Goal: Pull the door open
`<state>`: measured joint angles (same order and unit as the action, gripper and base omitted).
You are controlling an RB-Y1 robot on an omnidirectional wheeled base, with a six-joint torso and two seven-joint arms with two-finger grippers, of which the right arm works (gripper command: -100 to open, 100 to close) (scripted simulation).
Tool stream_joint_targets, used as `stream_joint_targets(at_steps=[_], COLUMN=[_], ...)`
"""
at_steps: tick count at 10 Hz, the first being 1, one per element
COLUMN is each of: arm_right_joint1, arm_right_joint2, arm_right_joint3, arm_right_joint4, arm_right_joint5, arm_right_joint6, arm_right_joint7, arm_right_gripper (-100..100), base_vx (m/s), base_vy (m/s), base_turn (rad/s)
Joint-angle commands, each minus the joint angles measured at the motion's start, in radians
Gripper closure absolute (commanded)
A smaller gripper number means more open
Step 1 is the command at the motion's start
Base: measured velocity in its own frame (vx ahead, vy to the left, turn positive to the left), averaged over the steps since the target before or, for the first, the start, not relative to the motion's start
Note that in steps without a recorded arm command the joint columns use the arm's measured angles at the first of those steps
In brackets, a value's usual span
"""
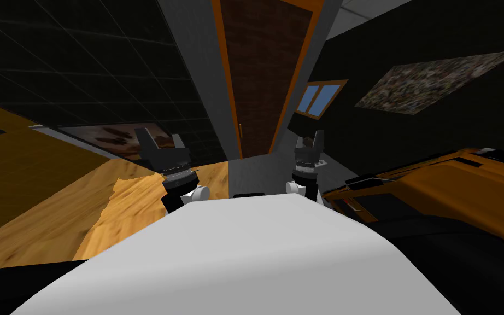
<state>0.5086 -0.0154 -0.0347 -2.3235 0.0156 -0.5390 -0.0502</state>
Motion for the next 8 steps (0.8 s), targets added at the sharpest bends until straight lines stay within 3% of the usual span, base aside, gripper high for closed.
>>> stream_joint_targets(at_steps=[1, 8], arm_right_joint1=[-0.009, -0.05], arm_right_joint2=[-0.008, -0.036], arm_right_joint3=[0.002, 0.013], arm_right_joint4=[0.034, 0.18], arm_right_joint5=[-0.024, -0.123], arm_right_joint6=[-0.009, -0.046], arm_right_joint7=[-0.025, -0.132], arm_right_gripper=[-100, -100], base_vx=[0.065, 0.13], base_vy=[-0.073, 0.022], base_turn=[0.174, 0.131])
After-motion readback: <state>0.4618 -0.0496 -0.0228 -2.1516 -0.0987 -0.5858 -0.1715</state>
